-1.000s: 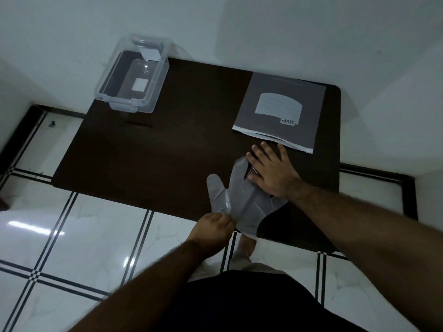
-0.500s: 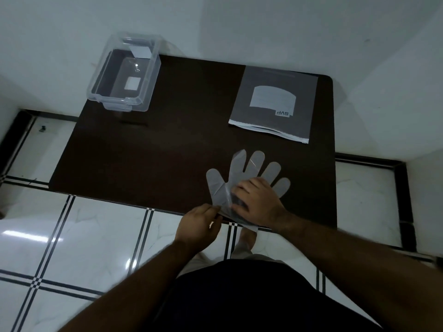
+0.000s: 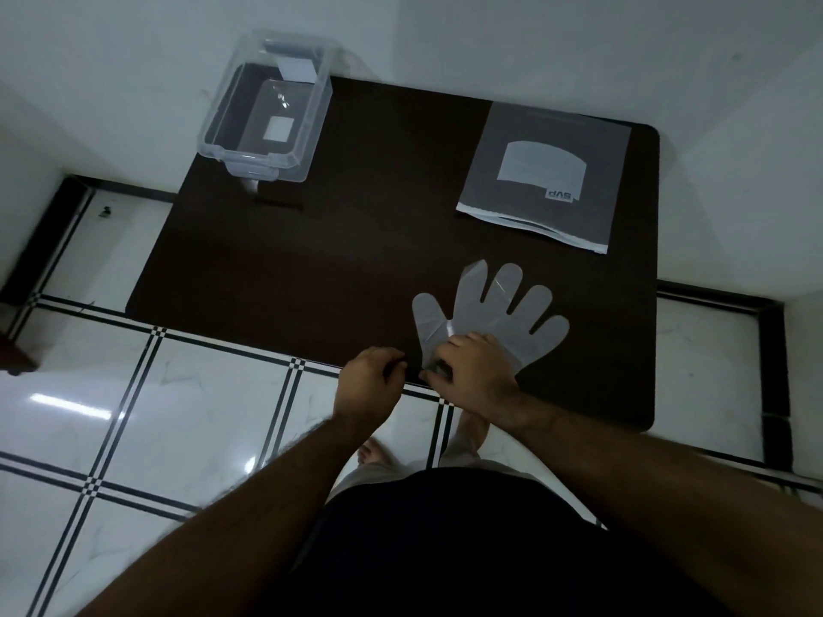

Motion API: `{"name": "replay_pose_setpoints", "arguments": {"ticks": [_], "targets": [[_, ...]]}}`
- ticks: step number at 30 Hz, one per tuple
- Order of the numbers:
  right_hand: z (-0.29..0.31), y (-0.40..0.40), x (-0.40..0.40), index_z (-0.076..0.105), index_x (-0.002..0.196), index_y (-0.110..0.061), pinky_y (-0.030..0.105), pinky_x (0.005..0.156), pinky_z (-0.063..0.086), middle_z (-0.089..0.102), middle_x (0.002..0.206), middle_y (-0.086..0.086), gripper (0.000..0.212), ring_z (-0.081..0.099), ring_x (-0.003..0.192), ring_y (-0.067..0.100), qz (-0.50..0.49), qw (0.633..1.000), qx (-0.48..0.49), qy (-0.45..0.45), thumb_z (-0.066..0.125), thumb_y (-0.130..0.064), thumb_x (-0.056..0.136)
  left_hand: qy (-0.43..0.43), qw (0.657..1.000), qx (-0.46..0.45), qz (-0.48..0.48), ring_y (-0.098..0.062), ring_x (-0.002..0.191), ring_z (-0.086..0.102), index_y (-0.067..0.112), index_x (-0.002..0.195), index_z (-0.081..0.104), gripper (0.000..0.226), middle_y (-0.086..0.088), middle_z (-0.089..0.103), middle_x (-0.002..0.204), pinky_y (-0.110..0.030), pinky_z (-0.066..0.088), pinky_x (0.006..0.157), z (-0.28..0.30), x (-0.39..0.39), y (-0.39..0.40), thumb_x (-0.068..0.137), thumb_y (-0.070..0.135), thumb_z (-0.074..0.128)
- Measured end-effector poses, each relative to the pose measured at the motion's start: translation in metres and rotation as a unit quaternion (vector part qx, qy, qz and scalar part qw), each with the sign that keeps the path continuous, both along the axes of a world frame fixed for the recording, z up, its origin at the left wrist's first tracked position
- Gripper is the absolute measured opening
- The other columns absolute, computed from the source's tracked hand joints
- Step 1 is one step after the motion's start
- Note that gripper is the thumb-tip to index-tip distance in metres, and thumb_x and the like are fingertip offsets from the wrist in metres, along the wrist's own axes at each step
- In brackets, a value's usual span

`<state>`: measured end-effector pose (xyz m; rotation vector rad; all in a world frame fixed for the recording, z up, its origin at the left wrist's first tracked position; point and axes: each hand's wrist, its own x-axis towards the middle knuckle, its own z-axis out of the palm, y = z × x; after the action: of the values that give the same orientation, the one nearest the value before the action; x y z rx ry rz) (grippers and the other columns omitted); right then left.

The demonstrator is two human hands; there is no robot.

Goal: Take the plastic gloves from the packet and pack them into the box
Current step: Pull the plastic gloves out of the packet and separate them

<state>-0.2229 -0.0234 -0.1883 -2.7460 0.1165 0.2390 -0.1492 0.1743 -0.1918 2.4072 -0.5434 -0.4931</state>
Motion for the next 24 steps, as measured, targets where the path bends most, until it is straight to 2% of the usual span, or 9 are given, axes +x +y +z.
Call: {"name": "replay_pose_setpoints", "arguments": {"ticks": [3, 5, 9, 12, 14, 16, 19, 22, 24], "targets": [[0.000, 0.005, 0.003, 0.064, 0.090, -0.027, 0.037, 0.088, 0.046, 0.064, 0.088, -0.007, 0.039, 0.056, 0.086, 0.013, -0.030, 1.000, -0.006, 0.001, 0.062, -0.066, 0.093, 0.006, 1.000, 0.001, 0.018, -0.010, 0.092, 0.065, 0.015, 0.121, 0.078, 0.022, -0.002, 0.076, 0.109, -0.020, 0.048, 0.076, 0.003, -0.002, -0.001, 0.103, 0.022, 0.068], [0.000, 0.010, 0.006, 0.065, 0.092, -0.027, 0.038, 0.088, 0.046, 0.065, 0.089, -0.007, 0.038, 0.057, 0.087, 0.014, -0.034, 0.999, -0.011, 0.001, 0.064, -0.065, 0.092, 0.016, 0.999, 0.001, 0.038, -0.010, 0.092, 0.066, 0.016, 0.121, 0.078, 0.022, 0.000, 0.076, 0.109, -0.021, 0.050, 0.077, 0.004, -0.004, -0.002, 0.103, 0.023, 0.068], [0.004, 0.019, 0.008, 0.067, 0.092, -0.024, 0.041, 0.092, 0.050, 0.067, 0.089, -0.003, 0.023, 0.060, 0.086, 0.017, -0.047, 0.999, -0.007, 0.013, 0.070, -0.047, 0.094, 0.044, 0.997, -0.018, 0.066, -0.008, 0.092, 0.070, 0.018, 0.122, 0.078, 0.021, 0.003, 0.078, 0.107, -0.028, 0.060, 0.083, 0.006, -0.007, -0.004, 0.103, 0.023, 0.068], [0.006, 0.023, 0.010, 0.065, 0.088, -0.022, 0.042, 0.091, 0.052, 0.064, 0.082, -0.002, 0.015, 0.058, 0.080, 0.017, -0.067, 0.997, -0.011, 0.023, 0.068, -0.034, 0.096, 0.077, 0.993, -0.027, 0.084, -0.003, 0.088, 0.069, 0.017, 0.121, 0.077, 0.020, 0.009, 0.074, 0.100, -0.023, 0.057, 0.080, 0.009, -0.008, -0.008, 0.103, 0.021, 0.068], [0.007, 0.023, 0.010, 0.066, 0.085, -0.022, 0.040, 0.085, 0.055, 0.062, 0.076, -0.003, 0.016, 0.059, 0.074, 0.016, -0.097, 0.995, 0.017, 0.020, 0.069, -0.031, 0.097, 0.118, 0.986, -0.036, 0.109, -0.005, 0.089, 0.070, 0.017, 0.120, 0.078, 0.020, 0.011, 0.073, 0.099, -0.025, 0.058, 0.081, 0.010, -0.008, -0.012, 0.102, 0.019, 0.069], [0.007, 0.022, 0.010, 0.070, 0.086, -0.020, 0.035, 0.076, 0.057, 0.064, 0.075, -0.004, 0.014, 0.062, 0.072, 0.014, -0.126, 0.989, 0.073, 0.022, 0.073, -0.029, 0.097, 0.178, 0.971, -0.065, 0.143, -0.012, 0.087, 0.074, 0.018, 0.115, 0.079, 0.016, 0.007, 0.077, 0.096, -0.032, 0.063, 0.080, 0.009, -0.007, -0.018, 0.101, 0.016, 0.070], [0.005, 0.018, 0.008, 0.074, 0.091, -0.016, 0.031, 0.074, 0.058, 0.070, 0.081, -0.003, 0.010, 0.067, 0.075, 0.014, -0.178, 0.965, 0.190, 0.041, 0.075, -0.023, 0.098, 0.274, 0.931, -0.137, 0.200, -0.020, 0.086, 0.079, 0.017, 0.104, 0.081, 0.015, -0.003, 0.081, 0.092, -0.030, 0.065, 0.075, 0.012, -0.007, -0.030, 0.099, 0.008, 0.070], [0.004, 0.014, 0.004, 0.074, 0.089, -0.016, 0.024, 0.071, 0.054, 0.067, 0.077, -0.006, 0.011, 0.066, 0.074, 0.009, -0.211, 0.948, 0.232, 0.044, 0.075, -0.022, 0.098, 0.358, 0.877, -0.205, 0.246, -0.026, 0.091, 0.081, 0.008, 0.105, 0.081, 0.014, -0.010, 0.083, 0.096, -0.032, 0.066, 0.076, 0.016, -0.004, -0.041, 0.099, 0.004, 0.069], [0.004, 0.012, 0.002, 0.074, 0.091, -0.015, 0.022, 0.070, 0.054, 0.068, 0.079, -0.006, 0.010, 0.067, 0.076, 0.009, -0.219, 0.943, 0.246, 0.042, 0.076, -0.022, 0.098, 0.387, 0.856, -0.228, 0.256, -0.030, 0.093, 0.082, 0.004, 0.106, 0.080, 0.013, -0.014, 0.082, 0.098, -0.038, 0.068, 0.080, 0.019, -0.002, -0.045, 0.098, 0.001, 0.070]]}}
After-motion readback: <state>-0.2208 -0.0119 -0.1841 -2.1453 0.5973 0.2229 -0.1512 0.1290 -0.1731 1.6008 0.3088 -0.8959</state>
